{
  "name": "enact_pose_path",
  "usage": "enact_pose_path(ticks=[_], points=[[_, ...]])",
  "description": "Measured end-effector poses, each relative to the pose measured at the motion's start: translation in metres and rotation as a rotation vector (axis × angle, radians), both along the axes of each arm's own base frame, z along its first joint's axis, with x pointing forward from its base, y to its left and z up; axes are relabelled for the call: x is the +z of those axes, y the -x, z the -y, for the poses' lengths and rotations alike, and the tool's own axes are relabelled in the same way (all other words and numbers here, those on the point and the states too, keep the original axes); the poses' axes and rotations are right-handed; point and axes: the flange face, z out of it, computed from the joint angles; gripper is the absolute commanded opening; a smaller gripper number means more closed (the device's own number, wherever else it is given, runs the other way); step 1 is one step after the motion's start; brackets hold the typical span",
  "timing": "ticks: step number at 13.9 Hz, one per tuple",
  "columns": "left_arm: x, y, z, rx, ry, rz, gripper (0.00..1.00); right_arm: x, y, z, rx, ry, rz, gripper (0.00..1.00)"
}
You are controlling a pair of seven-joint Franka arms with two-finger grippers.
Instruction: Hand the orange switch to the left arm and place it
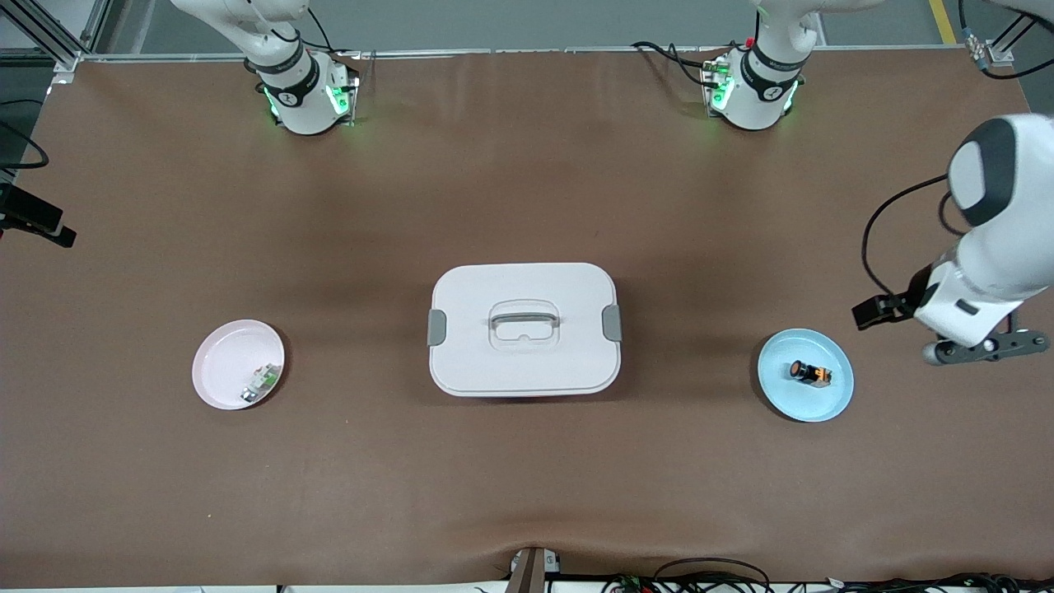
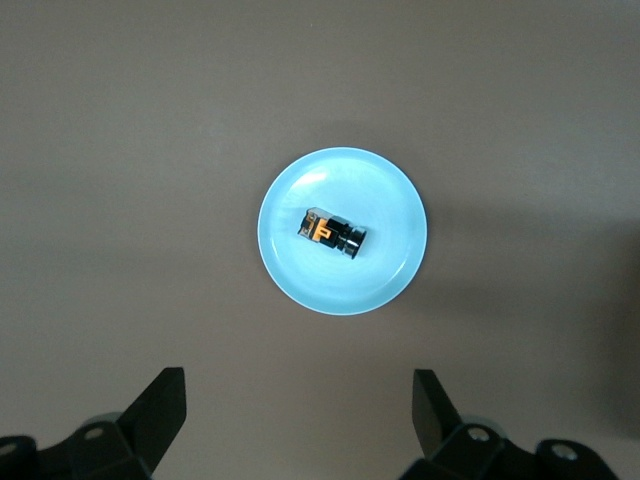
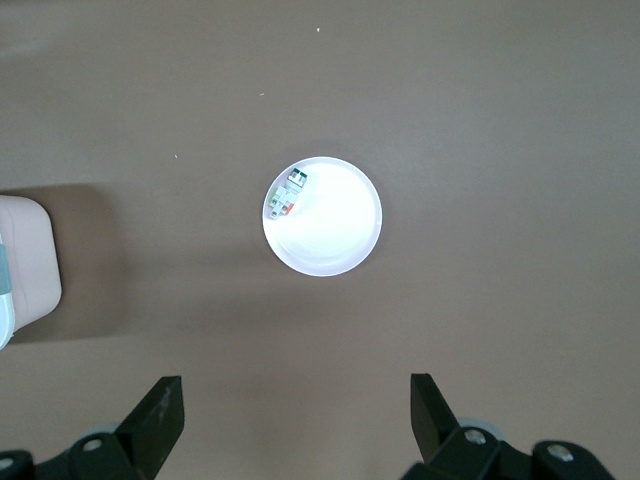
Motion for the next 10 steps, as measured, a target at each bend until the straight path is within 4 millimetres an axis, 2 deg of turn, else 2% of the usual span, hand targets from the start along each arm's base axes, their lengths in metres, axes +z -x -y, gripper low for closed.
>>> enact_pose_path(ticks=[2,4,10], points=[[0.02,0.01,-0.007,-0.004,0.01,0.011,1.0,0.0,0.0,0.0,0.0,0.0,0.0,1.0],[0.034,0.023,-0.005,-0.007,0.011,0.018,1.0,0.0,0.0,0.0,0.0,0.0,0.0,1.0],[0.059,0.083,0.006,-0.03,0.011,0.079,1.0,0.002,-0.002,-0.002,0.004,0.008,0.019,1.0]])
